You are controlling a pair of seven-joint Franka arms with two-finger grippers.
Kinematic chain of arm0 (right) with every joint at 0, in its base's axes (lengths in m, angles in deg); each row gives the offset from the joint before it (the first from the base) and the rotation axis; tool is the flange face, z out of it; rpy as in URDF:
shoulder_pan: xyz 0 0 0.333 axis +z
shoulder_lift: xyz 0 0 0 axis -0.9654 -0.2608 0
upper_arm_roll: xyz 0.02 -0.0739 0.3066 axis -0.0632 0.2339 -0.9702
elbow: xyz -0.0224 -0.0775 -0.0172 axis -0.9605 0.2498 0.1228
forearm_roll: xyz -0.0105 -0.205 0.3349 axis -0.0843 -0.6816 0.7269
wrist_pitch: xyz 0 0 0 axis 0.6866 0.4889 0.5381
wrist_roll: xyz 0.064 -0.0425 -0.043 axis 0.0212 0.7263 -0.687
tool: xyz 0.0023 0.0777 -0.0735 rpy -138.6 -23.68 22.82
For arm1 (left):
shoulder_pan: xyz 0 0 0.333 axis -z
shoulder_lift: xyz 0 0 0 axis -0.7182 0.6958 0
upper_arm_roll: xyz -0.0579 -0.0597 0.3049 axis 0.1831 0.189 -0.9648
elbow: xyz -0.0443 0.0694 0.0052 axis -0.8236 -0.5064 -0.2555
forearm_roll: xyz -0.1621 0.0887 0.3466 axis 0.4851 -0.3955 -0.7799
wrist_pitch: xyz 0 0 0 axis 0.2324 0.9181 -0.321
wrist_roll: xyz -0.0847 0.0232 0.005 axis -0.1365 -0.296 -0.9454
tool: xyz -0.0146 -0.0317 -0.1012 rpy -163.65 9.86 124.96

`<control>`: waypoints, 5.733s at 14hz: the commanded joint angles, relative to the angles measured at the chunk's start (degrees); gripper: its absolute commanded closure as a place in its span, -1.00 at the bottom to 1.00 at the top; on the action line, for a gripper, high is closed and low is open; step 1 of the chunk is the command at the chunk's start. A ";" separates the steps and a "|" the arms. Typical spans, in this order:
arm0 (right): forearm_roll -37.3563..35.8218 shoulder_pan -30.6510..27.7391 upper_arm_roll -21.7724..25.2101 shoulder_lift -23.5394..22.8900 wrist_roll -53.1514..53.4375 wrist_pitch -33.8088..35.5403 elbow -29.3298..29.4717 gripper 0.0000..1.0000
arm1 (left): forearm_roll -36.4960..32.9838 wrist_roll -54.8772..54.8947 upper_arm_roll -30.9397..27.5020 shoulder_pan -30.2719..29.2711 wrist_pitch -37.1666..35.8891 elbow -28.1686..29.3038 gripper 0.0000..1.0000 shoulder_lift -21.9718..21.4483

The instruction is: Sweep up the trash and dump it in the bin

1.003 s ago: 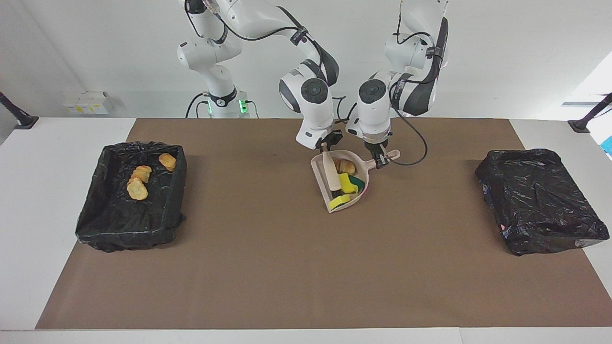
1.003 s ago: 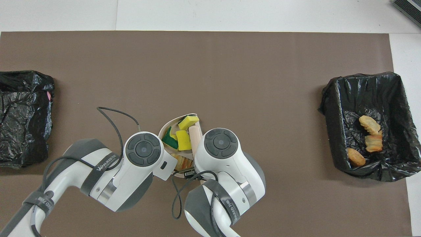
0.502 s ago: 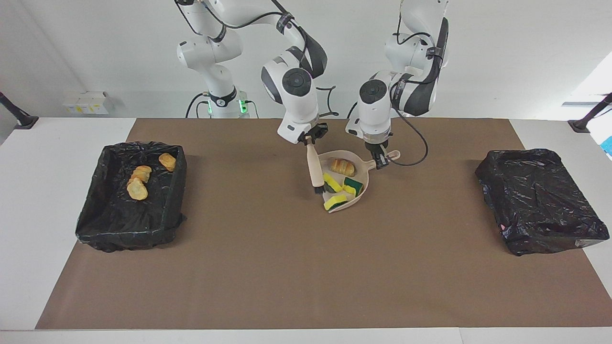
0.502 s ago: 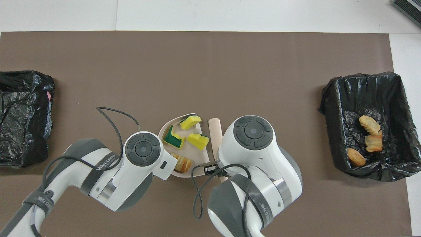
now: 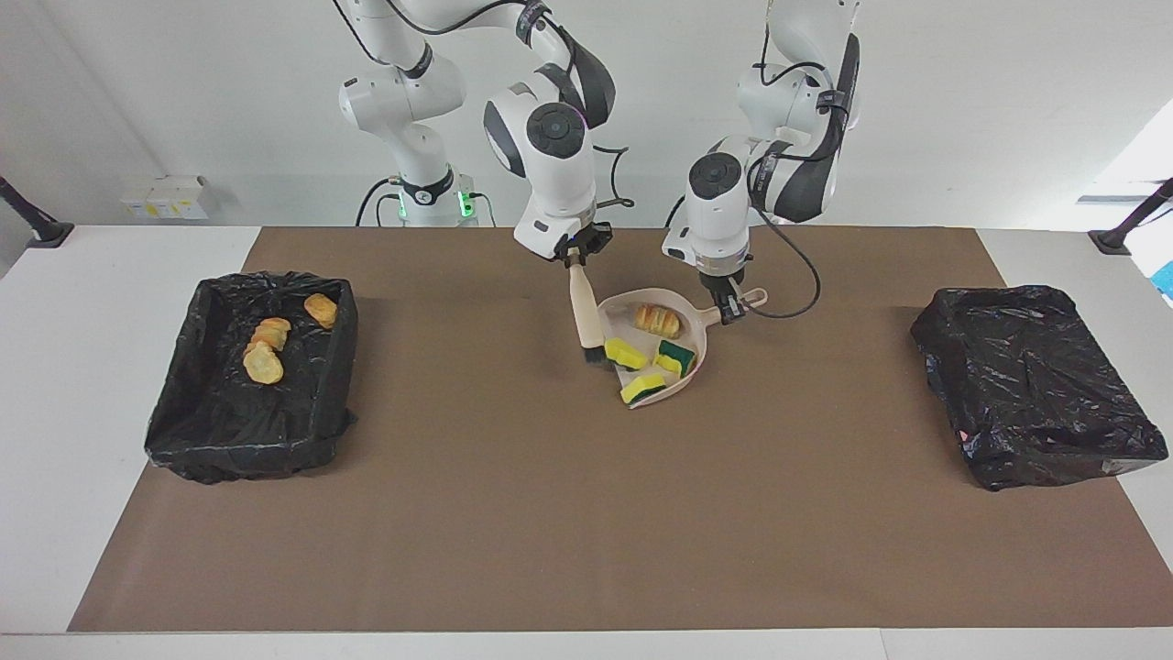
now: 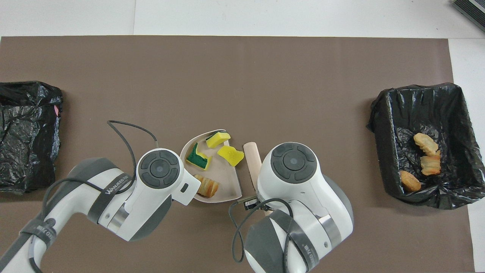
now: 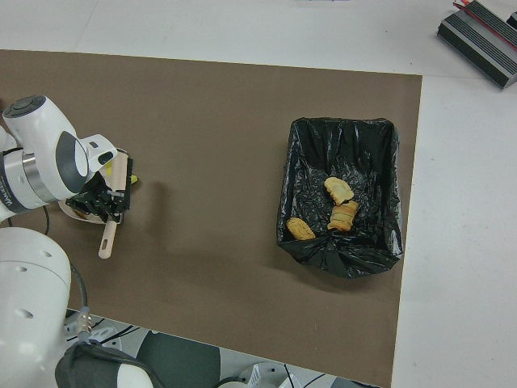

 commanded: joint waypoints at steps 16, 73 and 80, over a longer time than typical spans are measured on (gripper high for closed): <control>-2.87 10.34 -0.85 -3.87 20.48 -10.15 -2.01 1.00 | 4.04 25.86 -0.74 -24.15 -21.74 -18.23 1.00 -9.70; -8.40 -23.31 10.84 4.04 -18.78 12.26 22.07 -1.00 | -43.46 30.70 -0.65 -39.29 -17.43 -34.57 1.00 3.91; -8.48 -23.58 11.10 3.95 -18.78 12.26 22.07 -1.00 | -19.01 8.60 -0.21 -27.10 -24.00 -33.53 1.00 3.83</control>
